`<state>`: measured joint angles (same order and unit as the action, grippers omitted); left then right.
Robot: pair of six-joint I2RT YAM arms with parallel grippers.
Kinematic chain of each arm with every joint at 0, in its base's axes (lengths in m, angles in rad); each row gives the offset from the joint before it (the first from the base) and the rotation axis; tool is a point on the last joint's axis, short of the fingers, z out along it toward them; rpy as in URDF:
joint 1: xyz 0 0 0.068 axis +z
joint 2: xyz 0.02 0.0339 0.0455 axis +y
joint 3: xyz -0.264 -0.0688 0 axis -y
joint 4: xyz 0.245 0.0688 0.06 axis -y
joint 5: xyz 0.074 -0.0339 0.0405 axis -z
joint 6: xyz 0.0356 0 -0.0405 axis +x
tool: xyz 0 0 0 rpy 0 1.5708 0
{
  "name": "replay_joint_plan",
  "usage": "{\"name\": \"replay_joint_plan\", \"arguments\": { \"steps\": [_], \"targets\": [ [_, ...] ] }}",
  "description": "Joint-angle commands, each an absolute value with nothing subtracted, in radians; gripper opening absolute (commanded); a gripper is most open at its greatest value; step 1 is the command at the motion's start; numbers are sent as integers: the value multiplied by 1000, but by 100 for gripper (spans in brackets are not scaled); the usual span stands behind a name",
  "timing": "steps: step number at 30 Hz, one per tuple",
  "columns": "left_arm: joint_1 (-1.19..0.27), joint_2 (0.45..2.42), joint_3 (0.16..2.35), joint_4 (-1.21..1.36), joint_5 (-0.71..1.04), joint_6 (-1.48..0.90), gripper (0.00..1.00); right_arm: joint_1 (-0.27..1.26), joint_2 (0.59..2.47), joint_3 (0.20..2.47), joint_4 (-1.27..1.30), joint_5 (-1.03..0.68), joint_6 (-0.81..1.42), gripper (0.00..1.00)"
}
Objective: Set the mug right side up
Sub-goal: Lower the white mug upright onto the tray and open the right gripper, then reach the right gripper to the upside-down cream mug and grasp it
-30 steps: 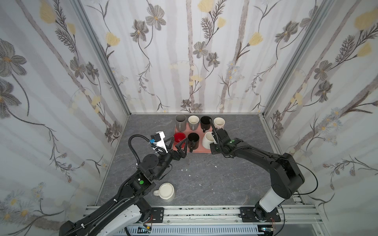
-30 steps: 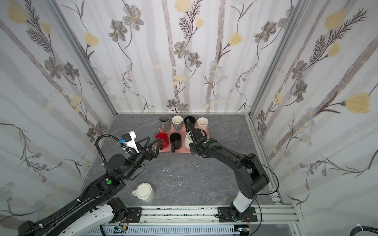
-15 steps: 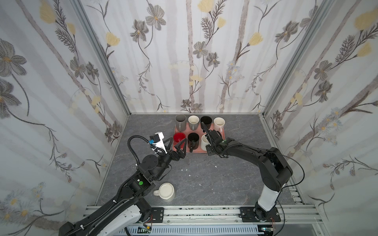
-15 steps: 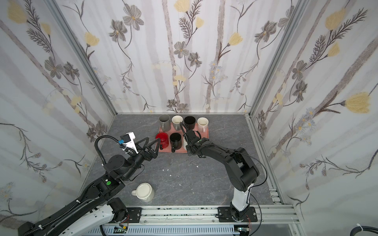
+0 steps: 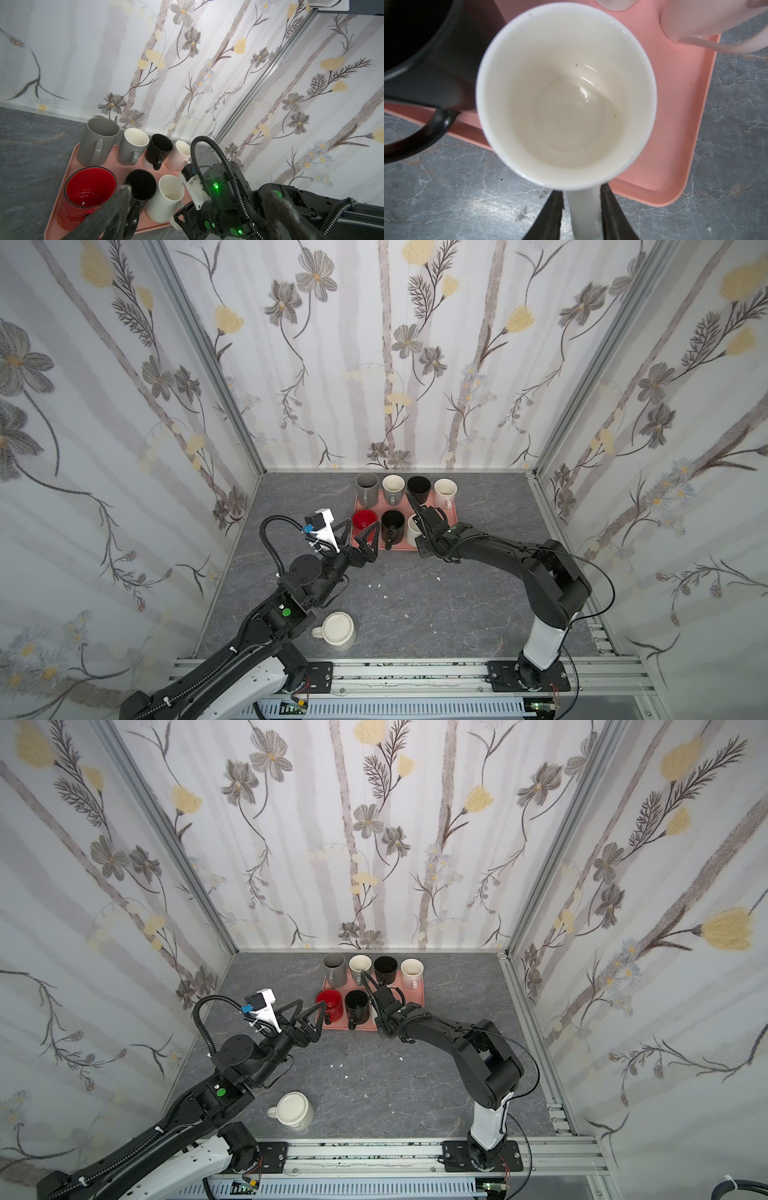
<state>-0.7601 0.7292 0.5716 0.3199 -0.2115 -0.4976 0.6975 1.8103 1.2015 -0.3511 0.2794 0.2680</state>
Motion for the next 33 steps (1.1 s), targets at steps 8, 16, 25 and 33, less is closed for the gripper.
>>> {"name": "replay_joint_plan", "arguments": {
  "steps": [8, 16, 25, 33],
  "targets": [
    [-759, 717, 573, 313, -240, -489, 100, 704, 1677, 1150, -280, 278, 285, 64],
    [-759, 697, 587, 263, -294, -478, 100, 787, 1448, 1010, -52, 98, 218, 77],
    [-759, 627, 615, 115, -522, -500, 100, 1019, 1400, 915, 114, -120, 125, 100],
    [-758, 555, 690, -75, -748, -555, 100, 1220, 1536, 957, 233, -159, 35, 100]
  ]
}}
